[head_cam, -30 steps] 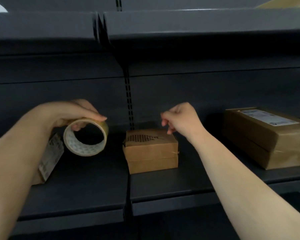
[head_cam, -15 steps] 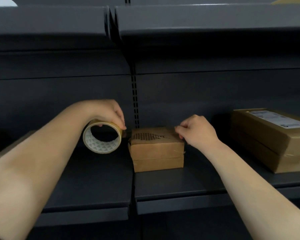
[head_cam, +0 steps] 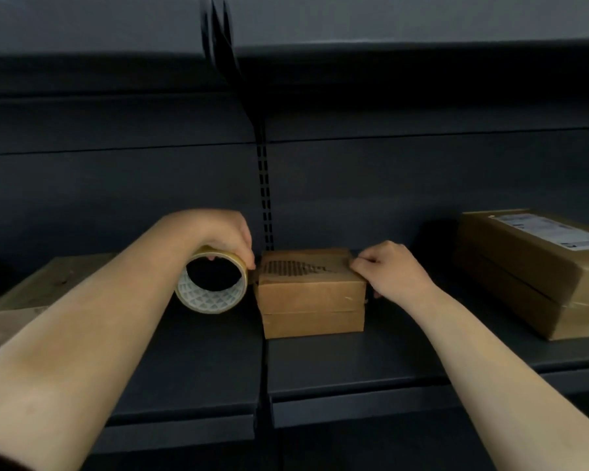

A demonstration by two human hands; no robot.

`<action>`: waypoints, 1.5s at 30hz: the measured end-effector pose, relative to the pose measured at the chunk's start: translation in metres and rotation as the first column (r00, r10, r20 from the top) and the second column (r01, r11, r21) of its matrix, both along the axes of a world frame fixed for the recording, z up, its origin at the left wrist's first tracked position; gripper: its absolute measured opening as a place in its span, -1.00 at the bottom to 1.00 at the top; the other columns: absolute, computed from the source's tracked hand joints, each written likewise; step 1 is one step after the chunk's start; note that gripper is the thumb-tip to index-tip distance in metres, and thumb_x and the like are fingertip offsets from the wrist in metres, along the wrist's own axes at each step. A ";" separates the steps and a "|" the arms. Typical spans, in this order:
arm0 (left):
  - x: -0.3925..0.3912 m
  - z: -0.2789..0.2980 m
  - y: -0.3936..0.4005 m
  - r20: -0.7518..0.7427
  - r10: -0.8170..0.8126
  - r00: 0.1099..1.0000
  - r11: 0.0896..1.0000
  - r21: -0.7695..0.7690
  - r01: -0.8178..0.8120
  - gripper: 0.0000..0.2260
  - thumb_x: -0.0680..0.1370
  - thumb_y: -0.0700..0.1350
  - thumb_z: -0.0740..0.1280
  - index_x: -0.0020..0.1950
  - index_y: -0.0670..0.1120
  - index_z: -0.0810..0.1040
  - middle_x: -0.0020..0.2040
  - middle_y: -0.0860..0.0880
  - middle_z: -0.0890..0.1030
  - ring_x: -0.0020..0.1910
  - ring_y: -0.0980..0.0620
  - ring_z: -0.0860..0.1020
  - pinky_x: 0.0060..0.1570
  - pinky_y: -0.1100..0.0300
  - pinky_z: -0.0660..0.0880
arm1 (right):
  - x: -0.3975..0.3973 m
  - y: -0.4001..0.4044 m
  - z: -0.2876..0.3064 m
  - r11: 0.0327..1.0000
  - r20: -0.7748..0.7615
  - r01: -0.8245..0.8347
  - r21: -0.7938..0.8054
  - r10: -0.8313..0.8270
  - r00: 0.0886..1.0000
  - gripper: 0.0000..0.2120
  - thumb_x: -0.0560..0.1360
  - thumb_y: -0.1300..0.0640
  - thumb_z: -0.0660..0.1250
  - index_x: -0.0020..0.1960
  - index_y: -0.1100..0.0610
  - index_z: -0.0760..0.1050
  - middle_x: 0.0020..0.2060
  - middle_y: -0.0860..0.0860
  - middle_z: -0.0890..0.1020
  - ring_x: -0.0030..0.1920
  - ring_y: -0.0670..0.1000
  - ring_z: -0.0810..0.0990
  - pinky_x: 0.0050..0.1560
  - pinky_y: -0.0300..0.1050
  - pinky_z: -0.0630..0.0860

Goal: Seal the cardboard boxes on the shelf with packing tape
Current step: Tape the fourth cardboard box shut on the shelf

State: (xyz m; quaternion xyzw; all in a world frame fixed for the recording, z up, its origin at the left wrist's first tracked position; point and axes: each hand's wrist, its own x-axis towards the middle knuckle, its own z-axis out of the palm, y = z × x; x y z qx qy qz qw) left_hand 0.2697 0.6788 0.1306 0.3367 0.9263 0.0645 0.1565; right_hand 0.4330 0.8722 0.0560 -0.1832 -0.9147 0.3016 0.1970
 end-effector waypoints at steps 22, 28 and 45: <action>0.002 -0.022 0.007 -0.099 -0.094 0.991 0.989 0.101 0.104 -0.90 0.37 -0.12 0.44 -0.34 -0.02 0.57 -0.29 0.00 0.57 -0.29 0.05 0.51 -0.30 0.21 0.43 | -0.065 -0.059 0.028 0.749 0.602 -0.559 0.356 0.273 0.750 0.01 0.28 -0.45 0.26 0.51 -0.12 -0.19 0.53 0.00 -0.04 0.50 0.12 -0.08 0.44 0.22 -0.18; -0.011 -0.032 -0.045 0.356 -0.154 0.922 0.881 0.472 -0.035 -0.64 0.19 0.26 0.52 -0.21 0.04 0.68 -0.28 0.09 0.66 -0.23 0.15 0.61 -0.26 0.29 0.48 | -0.059 -0.050 0.025 0.798 0.522 -0.554 0.239 0.375 0.766 -0.07 0.30 -0.41 0.30 0.46 -0.31 -0.20 0.52 0.01 -0.01 0.49 0.11 -0.04 0.41 0.13 -0.02; -0.009 -0.012 -0.068 0.366 -0.148 0.919 0.796 0.596 -0.109 -0.72 0.18 0.23 0.52 -0.36 0.05 0.64 -0.56 0.10 0.43 -0.60 0.19 0.34 -0.61 0.35 0.28 | -0.029 -0.031 0.023 0.717 -0.211 -0.637 -0.282 0.602 0.770 -0.27 0.14 -0.24 0.46 0.27 -0.45 0.29 0.31 -0.05 0.37 0.26 -0.01 0.41 0.28 0.00 0.38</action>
